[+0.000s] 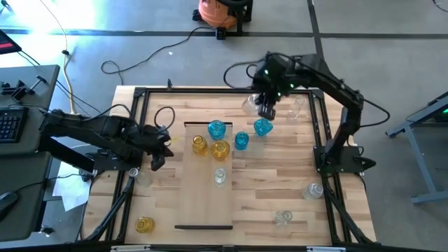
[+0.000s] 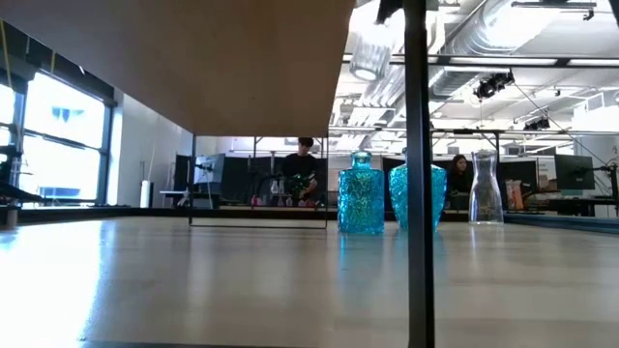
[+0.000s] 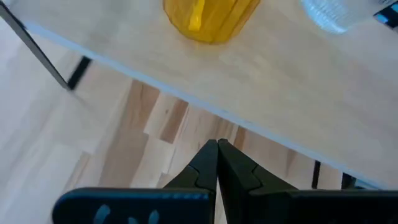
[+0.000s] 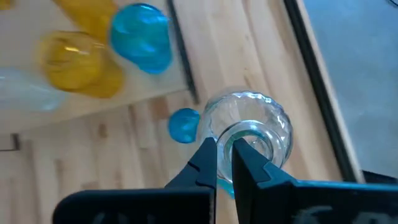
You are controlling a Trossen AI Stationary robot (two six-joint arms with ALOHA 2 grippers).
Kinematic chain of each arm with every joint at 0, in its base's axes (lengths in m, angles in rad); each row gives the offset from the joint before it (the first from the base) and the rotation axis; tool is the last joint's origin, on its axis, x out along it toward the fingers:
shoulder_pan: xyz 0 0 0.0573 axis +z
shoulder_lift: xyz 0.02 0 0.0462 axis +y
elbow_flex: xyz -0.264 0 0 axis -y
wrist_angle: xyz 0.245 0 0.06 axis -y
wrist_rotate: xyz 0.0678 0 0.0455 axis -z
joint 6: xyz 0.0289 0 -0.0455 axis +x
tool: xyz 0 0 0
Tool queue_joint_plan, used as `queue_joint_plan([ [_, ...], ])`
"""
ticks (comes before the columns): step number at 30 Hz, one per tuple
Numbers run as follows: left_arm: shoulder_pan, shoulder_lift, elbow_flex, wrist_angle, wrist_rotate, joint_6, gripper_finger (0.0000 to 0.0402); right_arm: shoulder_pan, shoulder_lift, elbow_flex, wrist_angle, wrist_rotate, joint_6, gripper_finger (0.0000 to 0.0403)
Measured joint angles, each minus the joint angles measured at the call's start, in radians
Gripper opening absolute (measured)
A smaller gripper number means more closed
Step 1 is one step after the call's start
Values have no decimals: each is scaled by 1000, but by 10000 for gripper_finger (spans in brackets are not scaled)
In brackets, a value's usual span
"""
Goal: Sort vases onto shelf
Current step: Put the left transparent vase on the shelf to align with the other transparent bin
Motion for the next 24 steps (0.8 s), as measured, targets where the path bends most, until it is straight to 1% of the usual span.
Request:
queue_joint_plan([
  [4,0,-50,0,0,-4,3,0,105,-36,0,0,8,131,0],
  [8,0,-88,0,0,-14,3,0,221,-63,0,0,54,236,0],
  [15,0,-108,0,0,-34,-1,0,402,-81,0,0,56,389,0],
  [20,0,-101,0,15,-78,-38,0,498,-62,0,1,-3,454,0],
  [24,0,-93,0,39,-109,-58,0,554,-35,-1,2,-69,451,0],
])
